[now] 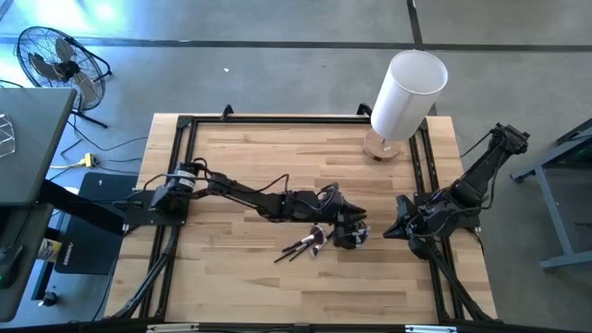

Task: Put items in baskets/containers
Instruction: Put the eyeshadow brush into the mesh organizer, then put the highlighter brush into the mesh organizer

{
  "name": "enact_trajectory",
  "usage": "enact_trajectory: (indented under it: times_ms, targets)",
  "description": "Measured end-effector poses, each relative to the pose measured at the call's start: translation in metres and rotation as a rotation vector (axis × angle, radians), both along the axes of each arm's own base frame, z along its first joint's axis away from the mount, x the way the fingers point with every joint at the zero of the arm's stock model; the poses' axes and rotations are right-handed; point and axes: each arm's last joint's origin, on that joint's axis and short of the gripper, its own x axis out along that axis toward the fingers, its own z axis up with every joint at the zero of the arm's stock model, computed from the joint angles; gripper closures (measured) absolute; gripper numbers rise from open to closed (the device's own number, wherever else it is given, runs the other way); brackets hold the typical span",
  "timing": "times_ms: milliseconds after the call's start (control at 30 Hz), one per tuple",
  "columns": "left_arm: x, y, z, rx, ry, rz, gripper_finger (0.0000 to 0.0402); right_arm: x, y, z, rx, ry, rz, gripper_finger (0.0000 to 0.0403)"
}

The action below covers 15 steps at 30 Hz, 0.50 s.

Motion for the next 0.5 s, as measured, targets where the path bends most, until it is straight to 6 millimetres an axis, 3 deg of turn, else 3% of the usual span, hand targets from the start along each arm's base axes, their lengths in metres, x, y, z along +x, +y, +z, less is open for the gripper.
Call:
enact_trajectory:
  times_ms: [133, 267, 500]
  targets:
    - [0.0, 0.0, -0.001, 0.002, 0.013, -0.017, 0.0311, 0.0, 0.0, 0.0, 0.0, 0.0, 0.0, 0.0391]
    - [-0.01, -0.001, 0.022, 0.009, 0.039, 0.018, 0.0315, 0.0, 0.0, 0.0, -0.003, -0.002, -0.004, 0.0391]
    - [-0.046, 0.011, 0.051, -0.166, 0.348, 0.124, 0.0342, 0.0, 0.0, 0.0, -0.005, -0.002, -0.006, 0.0391]
